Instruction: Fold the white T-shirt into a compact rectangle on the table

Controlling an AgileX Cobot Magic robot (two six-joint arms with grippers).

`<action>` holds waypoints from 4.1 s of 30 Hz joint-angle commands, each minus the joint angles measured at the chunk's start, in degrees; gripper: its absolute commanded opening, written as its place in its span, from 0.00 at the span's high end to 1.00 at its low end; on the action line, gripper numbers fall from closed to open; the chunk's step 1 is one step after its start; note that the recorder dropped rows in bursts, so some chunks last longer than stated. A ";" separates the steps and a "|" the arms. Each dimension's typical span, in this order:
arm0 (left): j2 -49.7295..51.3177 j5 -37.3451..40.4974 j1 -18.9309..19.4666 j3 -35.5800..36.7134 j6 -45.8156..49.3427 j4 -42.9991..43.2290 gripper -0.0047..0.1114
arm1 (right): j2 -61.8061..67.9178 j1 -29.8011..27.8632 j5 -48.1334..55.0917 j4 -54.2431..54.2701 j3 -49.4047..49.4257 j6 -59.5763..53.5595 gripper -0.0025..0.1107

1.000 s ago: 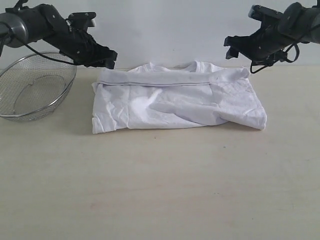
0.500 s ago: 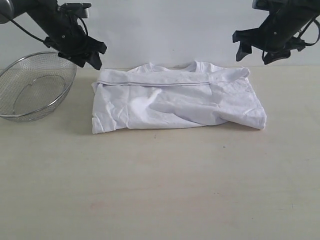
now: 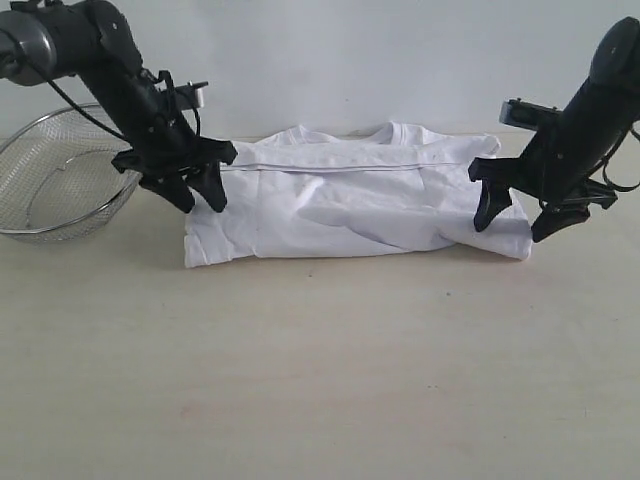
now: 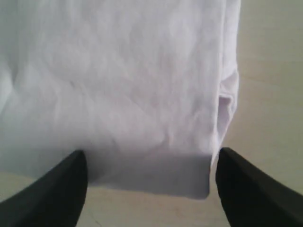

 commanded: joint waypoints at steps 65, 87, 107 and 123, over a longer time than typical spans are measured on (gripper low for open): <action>-1.02 0.08 -0.85 8.72 5.35 4.99 0.92 | -0.88 5.10 -7.08 2.02 0.94 -0.19 0.98; -1.02 0.08 -2.85 11.66 7.08 5.33 0.92 | 2.68 5.10 -1.80 -11.27 0.94 5.35 0.98; -16.12 -2.97 -2.85 39.86 7.65 10.19 0.92 | -8.29 5.10 -3.67 -12.28 21.97 8.27 0.98; -28.10 -2.97 -2.85 49.09 10.97 9.48 0.92 | -37.06 5.10 0.11 -7.65 31.45 8.34 0.98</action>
